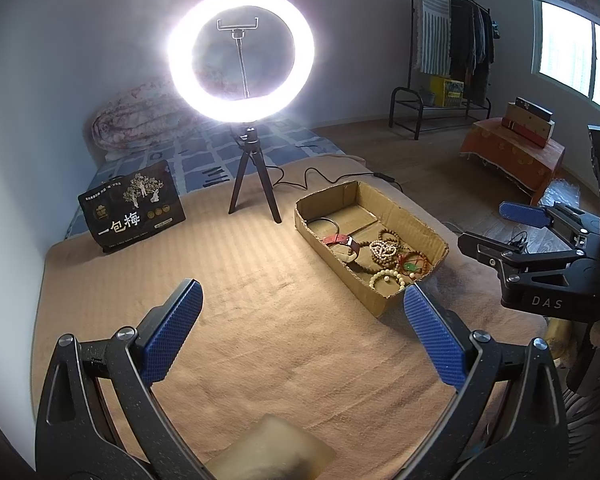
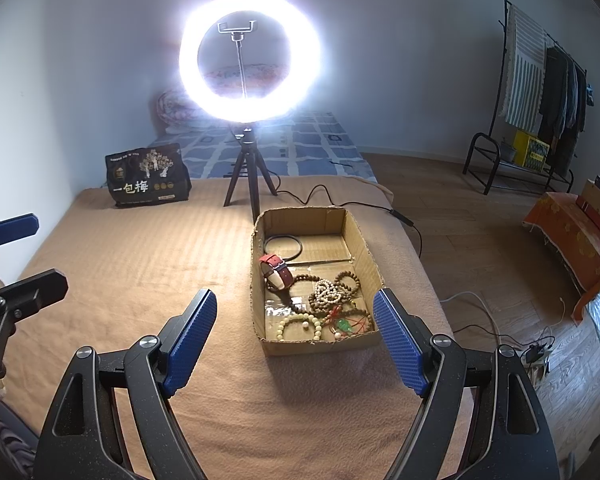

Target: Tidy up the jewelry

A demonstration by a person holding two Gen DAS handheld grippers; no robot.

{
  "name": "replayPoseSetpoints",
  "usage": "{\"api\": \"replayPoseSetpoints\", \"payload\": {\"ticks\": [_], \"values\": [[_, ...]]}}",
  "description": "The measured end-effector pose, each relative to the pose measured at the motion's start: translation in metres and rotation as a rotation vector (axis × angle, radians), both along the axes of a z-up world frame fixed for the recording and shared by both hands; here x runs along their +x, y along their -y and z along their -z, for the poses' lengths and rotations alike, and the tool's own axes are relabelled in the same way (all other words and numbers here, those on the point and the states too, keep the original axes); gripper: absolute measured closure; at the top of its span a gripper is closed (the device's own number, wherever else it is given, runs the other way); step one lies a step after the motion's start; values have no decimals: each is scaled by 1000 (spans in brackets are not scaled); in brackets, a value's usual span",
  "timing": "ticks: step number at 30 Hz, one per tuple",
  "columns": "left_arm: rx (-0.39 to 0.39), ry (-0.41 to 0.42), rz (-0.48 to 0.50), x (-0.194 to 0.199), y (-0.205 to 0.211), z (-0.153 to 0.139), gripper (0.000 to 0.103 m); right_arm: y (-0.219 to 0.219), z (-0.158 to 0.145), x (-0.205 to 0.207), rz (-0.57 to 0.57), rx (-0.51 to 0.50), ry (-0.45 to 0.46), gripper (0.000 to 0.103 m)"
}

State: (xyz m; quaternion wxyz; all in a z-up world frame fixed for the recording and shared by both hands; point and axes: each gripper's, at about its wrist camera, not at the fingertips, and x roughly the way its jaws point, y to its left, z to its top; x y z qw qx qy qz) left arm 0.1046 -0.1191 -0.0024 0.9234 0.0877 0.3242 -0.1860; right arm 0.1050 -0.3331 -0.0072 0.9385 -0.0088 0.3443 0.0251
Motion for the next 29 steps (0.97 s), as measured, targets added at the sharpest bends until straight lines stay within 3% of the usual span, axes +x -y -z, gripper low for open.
{"api": "replayPoseSetpoints", "payload": {"ticks": [15,23,29], "values": [[12,35,-24,-6,7,0,1,-1,0,0,0,0,0,23],[-2,8,-61,-4,11,0,1,-4,1,-1,-9,-6,1,23],[8,54,-87,-7,-7,-3,1,-4,1,-2,-10,-6,2,23]]}}
